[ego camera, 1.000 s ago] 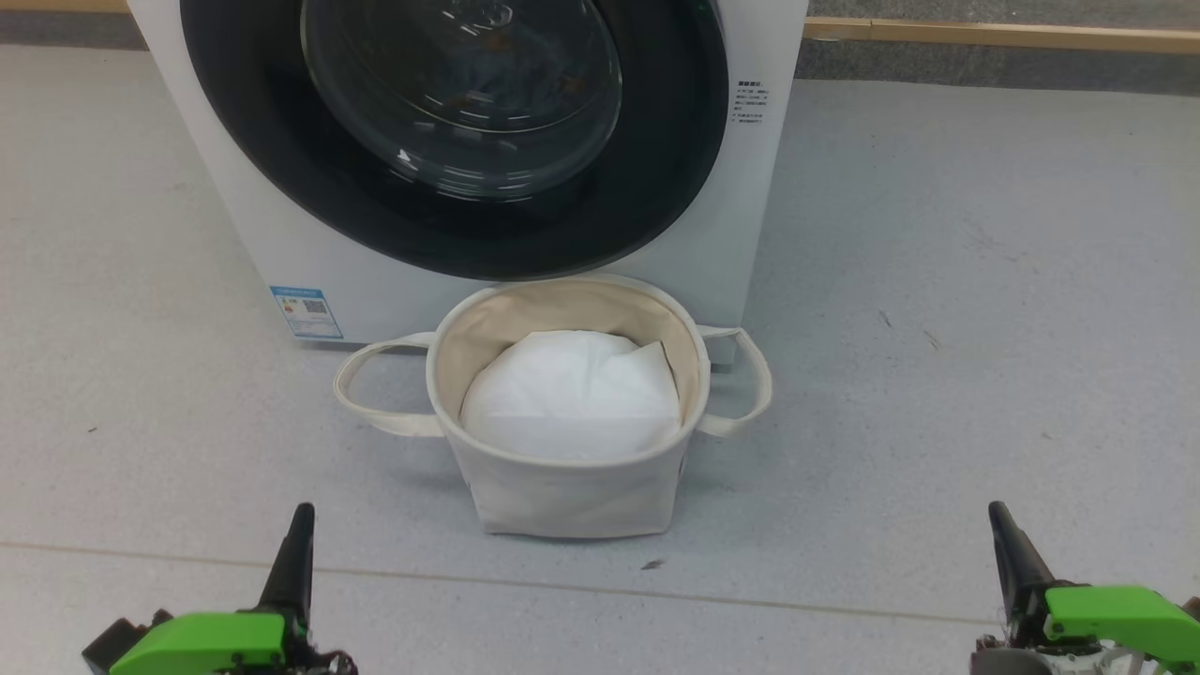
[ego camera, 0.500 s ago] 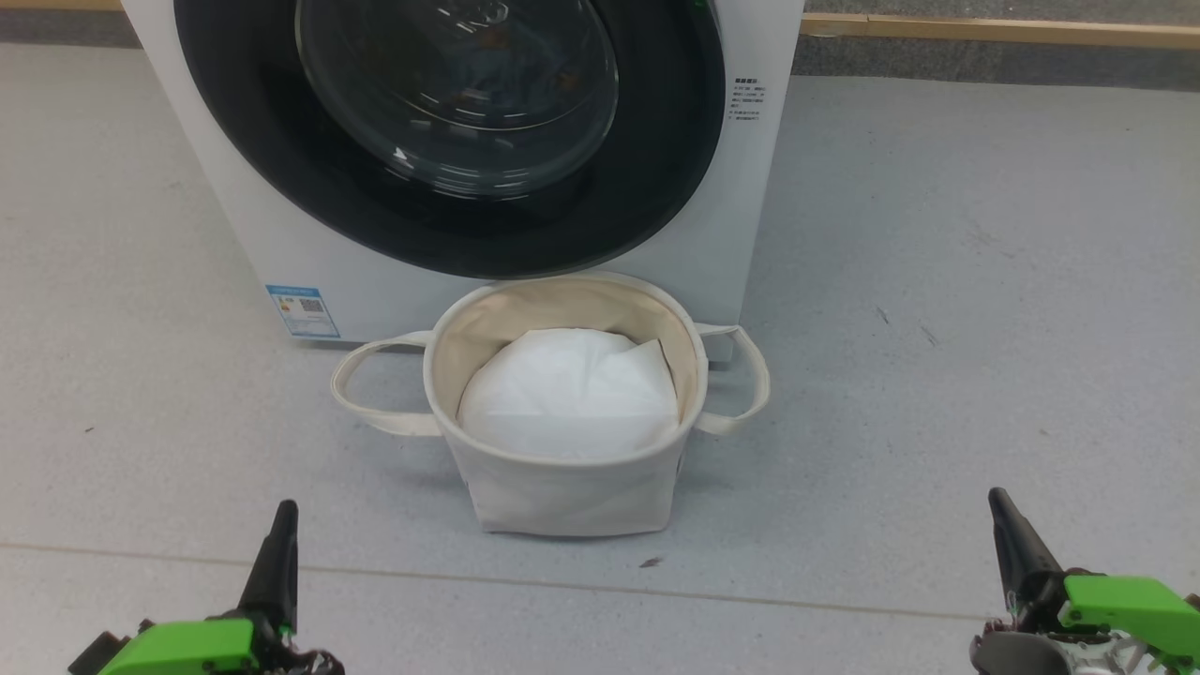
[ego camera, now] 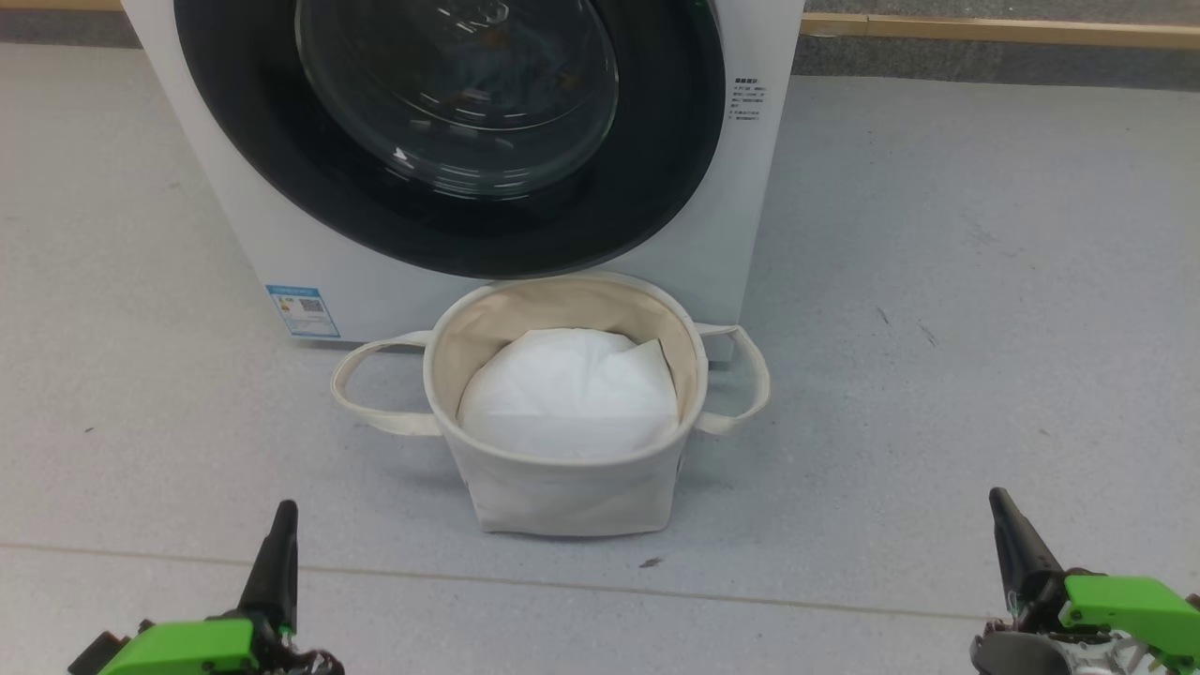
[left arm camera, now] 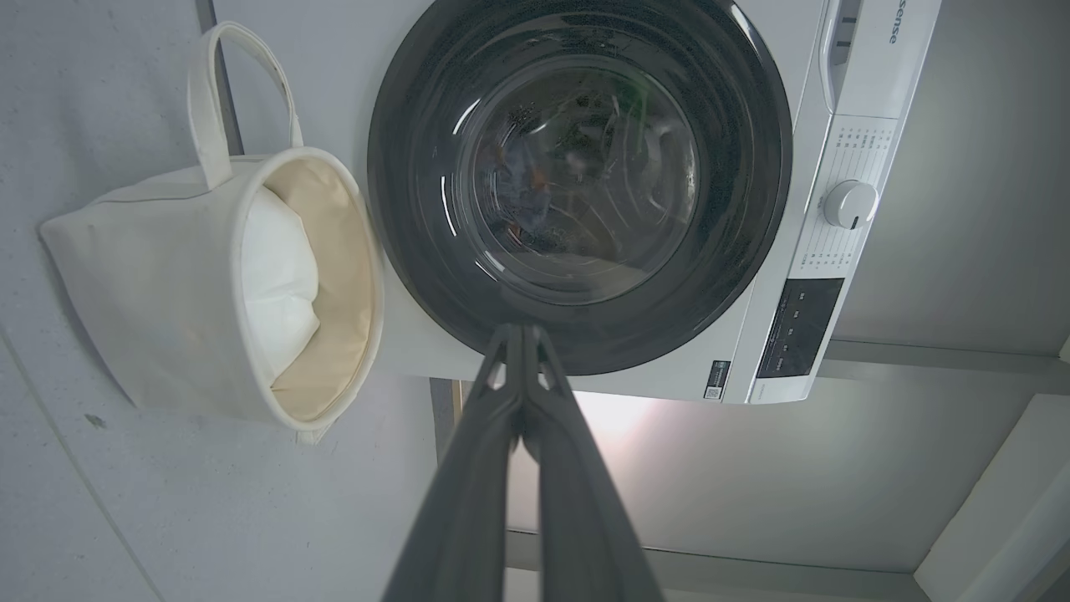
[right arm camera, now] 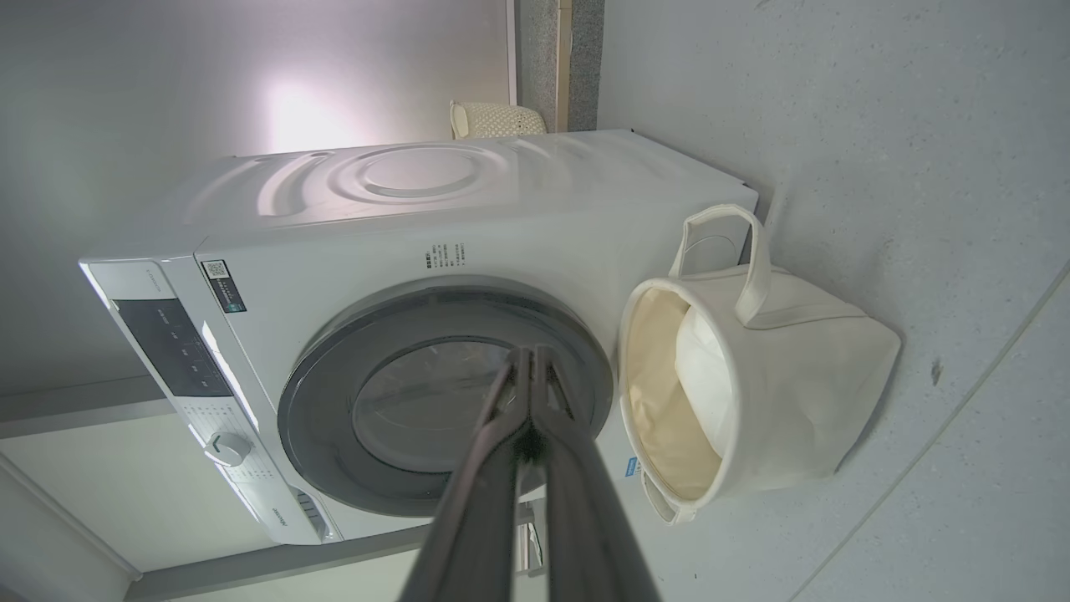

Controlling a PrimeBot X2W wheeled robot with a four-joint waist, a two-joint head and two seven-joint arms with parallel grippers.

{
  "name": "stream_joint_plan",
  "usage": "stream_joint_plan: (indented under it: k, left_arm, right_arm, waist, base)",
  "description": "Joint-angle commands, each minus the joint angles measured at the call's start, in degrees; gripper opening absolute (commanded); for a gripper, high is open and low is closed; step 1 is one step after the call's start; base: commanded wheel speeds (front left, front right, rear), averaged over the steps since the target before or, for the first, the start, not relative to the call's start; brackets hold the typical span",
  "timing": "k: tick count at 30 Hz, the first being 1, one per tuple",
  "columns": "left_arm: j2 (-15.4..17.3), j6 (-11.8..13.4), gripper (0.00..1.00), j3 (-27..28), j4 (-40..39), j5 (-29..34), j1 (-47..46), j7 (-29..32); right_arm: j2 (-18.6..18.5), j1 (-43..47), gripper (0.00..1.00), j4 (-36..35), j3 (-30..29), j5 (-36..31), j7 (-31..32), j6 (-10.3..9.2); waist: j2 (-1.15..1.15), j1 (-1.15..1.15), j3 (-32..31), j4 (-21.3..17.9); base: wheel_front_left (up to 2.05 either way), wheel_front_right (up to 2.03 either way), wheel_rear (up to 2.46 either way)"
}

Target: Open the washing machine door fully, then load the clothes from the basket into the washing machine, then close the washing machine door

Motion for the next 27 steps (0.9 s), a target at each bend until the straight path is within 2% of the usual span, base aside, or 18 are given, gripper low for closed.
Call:
stream_joint_plan:
  k: [1, 27]
  left_arm:
    - [0.6, -0.4, 0.0, 2.0, -2.2, -0.2, -1.3, 0.4]
    - [0.6, -0.4, 0.0, 2.0, -2.2, -0.2, -1.3, 0.4]
  right_arm:
    - [-0.6, -2.8, 0.0, -1.8, 1.1, 0.3, 0.5, 0.22]
    - [-0.5, -2.8, 0.0, -1.8, 1.0, 0.3, 0.5, 0.22]
  waist:
    - [0.0, 0.0, 0.0, 0.0]
    - [0.0, 0.0, 0.0, 0.0]
  base:
    - [0.0, 0.0, 0.0]
    - [0.0, 0.0, 0.0]
